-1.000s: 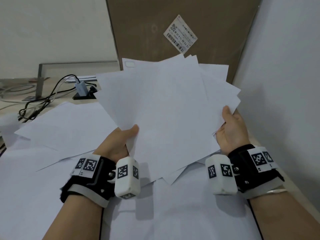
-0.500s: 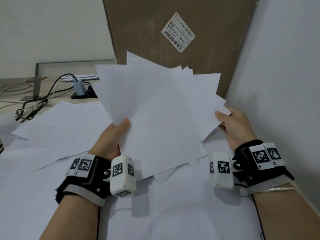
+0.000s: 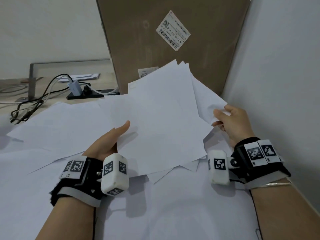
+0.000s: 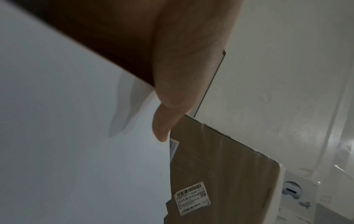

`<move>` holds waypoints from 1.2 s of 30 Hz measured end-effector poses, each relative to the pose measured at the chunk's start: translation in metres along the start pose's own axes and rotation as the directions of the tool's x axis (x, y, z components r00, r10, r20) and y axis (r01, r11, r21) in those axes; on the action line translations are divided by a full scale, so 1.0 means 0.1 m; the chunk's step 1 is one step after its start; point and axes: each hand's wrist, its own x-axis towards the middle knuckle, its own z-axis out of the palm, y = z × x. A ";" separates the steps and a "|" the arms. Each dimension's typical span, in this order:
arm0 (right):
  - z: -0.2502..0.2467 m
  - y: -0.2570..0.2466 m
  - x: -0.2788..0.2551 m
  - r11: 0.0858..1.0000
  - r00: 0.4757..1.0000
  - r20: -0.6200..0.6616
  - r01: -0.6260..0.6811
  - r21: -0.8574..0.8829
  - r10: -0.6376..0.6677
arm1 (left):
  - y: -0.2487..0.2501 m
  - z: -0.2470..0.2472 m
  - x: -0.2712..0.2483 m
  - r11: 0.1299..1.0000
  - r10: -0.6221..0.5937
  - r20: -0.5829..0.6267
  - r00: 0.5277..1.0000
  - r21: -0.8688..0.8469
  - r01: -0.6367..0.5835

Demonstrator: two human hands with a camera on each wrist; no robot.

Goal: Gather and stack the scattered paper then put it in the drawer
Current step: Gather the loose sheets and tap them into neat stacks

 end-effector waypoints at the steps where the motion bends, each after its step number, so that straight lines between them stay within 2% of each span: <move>1: -0.01 0.00 -0.01 0.999 1.000 0.016 0.016 -0.031 -0.015 | 0.00 0.01 0.00 1.000 -0.018 -0.012 1.000 -0.014 0.018; 3: 0.00 -0.03 -0.05 0.997 0.998 0.015 0.063 -0.041 -0.063 | 0.00 0.01 0.02 1.000 -0.018 -0.023 1.000 -0.012 0.018; 6: 0.02 -0.12 -0.10 0.988 0.990 -0.003 0.140 0.070 -0.140 | -0.02 0.03 0.05 1.000 -0.007 -0.022 1.000 0.006 0.007; 10: 0.03 -0.14 -0.12 0.970 0.991 0.036 0.115 0.215 -0.125 | -0.02 0.04 0.05 1.000 0.000 -0.023 1.000 0.023 0.000; 14: 0.00 -0.17 -0.11 0.897 0.993 0.053 0.073 0.436 -0.107 | 0.00 0.03 0.04 0.999 0.023 -0.035 0.999 0.048 -0.021; 16: -0.02 -0.18 -0.11 0.875 0.992 0.059 0.071 0.479 -0.113 | -0.02 0.02 0.05 0.999 0.013 -0.048 0.999 0.047 -0.011; 22: -0.04 -0.17 -0.09 0.838 0.989 0.011 0.122 0.531 -0.151 | 0.00 0.09 0.05 0.993 0.034 -0.051 0.998 0.112 -0.028; 26: -0.06 -0.17 -0.05 0.810 0.990 -0.038 0.132 0.572 -0.134 | -0.05 0.07 0.12 0.999 0.048 -0.103 0.993 0.018 -0.047; 29: -0.07 -0.19 -0.05 0.784 0.989 -0.054 0.144 0.603 -0.140 | -0.05 0.06 0.15 1.000 0.025 -0.087 0.996 0.002 -0.025; 33: -0.08 -0.13 -0.02 0.837 0.995 0.007 0.079 0.542 -0.099 | -0.04 0.06 0.11 0.999 -0.030 -0.035 0.999 0.043 0.031; 36: -0.12 -0.05 0.03 0.929 0.996 0.088 -0.063 0.365 0.033 | -0.04 0.03 0.13 0.995 -0.075 -0.059 0.995 0.068 0.079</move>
